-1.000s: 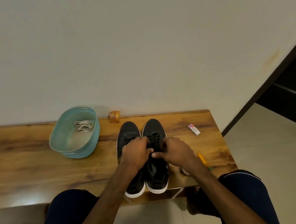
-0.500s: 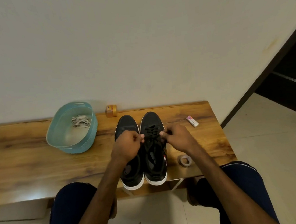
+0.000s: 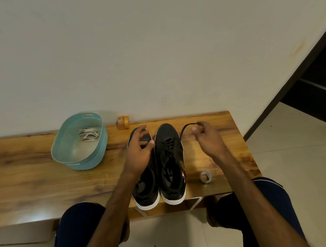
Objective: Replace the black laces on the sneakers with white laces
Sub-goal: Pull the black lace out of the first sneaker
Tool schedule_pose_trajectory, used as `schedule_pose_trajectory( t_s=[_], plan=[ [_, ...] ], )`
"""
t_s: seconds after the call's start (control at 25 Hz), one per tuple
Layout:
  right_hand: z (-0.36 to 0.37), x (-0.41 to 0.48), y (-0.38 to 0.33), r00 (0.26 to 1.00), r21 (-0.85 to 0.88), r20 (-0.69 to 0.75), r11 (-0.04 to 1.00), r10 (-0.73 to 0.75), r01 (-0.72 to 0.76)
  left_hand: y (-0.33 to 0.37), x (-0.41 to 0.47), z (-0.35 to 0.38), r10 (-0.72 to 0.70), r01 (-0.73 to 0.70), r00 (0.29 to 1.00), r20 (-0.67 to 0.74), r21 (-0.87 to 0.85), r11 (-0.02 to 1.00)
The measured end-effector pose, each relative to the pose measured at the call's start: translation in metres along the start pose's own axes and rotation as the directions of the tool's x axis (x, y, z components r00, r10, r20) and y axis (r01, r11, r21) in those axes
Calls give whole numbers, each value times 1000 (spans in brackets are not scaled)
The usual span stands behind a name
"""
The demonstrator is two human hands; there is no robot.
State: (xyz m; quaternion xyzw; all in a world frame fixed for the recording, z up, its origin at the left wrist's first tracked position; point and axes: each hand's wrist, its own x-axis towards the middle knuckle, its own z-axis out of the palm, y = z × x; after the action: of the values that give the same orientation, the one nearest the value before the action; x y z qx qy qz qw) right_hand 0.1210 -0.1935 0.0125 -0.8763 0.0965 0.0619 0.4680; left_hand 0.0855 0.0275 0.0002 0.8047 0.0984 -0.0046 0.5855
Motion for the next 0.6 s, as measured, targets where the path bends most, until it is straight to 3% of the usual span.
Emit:
schedule_pose_trajectory(
  t_s=[0.08,0.2,0.32,0.4,0.48,0.6],
  plan=[
    [11,-4,2,988,-398,46,904,-148,154,-5,1,3,82,-70,996,-29,283,956],
    [28,-8,-4,916,-344,265,859,-300,380,-13,-3,11,41,-87,996,85,667,740],
    [37,-11,-8,890,-540,382,723,-248,432,-13,-3,19,-5,-67,996,92,758,649],
    [34,-10,-7,897,-581,367,691,-248,429,-12,-3,23,-2,-65,997,82,800,596],
    [25,-10,-7,909,-521,303,748,-287,410,-11,-5,28,10,-75,997,81,859,507],
    [7,-6,-9,923,-242,28,893,-384,379,-13,-5,30,1,-61,998,69,877,477]
  ],
)
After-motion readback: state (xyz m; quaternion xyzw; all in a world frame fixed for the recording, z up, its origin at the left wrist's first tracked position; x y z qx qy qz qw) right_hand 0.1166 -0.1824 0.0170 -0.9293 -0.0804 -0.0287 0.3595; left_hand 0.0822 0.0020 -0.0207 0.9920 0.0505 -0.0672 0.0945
